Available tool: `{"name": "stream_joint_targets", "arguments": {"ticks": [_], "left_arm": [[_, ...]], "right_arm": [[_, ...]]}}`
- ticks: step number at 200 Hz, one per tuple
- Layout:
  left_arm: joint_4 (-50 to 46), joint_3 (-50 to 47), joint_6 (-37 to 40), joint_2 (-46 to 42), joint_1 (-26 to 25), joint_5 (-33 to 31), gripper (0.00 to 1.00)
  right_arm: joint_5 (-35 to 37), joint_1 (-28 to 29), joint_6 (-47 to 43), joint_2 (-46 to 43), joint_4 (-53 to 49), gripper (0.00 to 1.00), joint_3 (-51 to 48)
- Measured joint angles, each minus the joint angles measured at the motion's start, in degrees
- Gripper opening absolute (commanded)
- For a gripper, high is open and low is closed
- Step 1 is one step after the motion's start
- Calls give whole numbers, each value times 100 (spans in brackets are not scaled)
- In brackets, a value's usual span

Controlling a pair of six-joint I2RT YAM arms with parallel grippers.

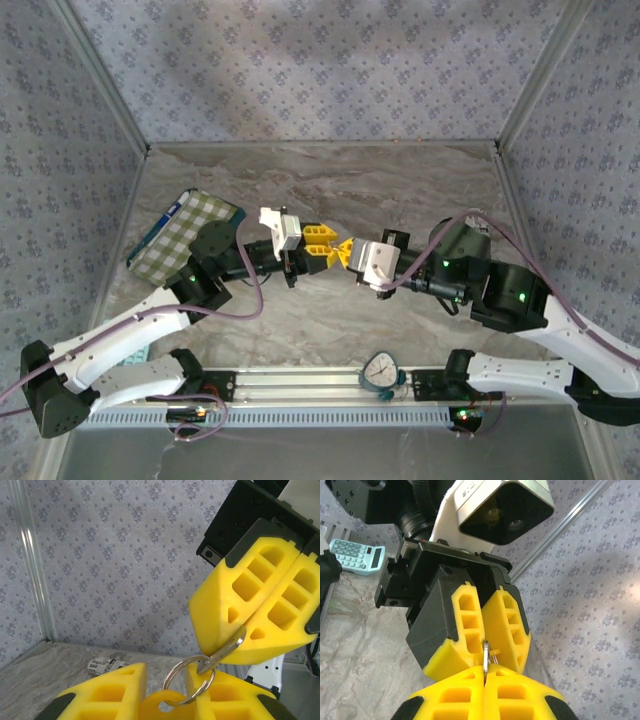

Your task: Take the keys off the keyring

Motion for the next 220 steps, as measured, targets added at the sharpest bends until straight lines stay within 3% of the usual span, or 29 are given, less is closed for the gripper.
{"name": "stream_joint_targets", "arguments": {"ticks": [6, 37, 54, 125, 152, 176, 220], "left_arm": [[50, -22, 15, -4, 0, -52, 40], [435, -332, 98, -57, 37, -658, 63], [540, -553, 232, -96, -33, -831, 67], [743, -732, 717, -348, -317, -1196, 70], [809, -732, 876, -376, -354, -1257, 64], [833, -732, 992, -356, -356, -1298, 52], [876, -732, 1062, -354, -356, -1300, 49]], "right_arm": [[11, -35, 109, 31, 2, 0, 42], [-297, -234, 719, 448, -369, 0, 664], [-385, -350, 1023, 632, -538, 0, 940], [-933, -682, 1875, 765, -857, 0, 1067], [-1084, -719, 2017, 765, -857, 0, 1067], [-1209, -778, 2092, 758, -850, 0, 1067], [-1377, -874, 2210, 726, -826, 0, 1067]]}}
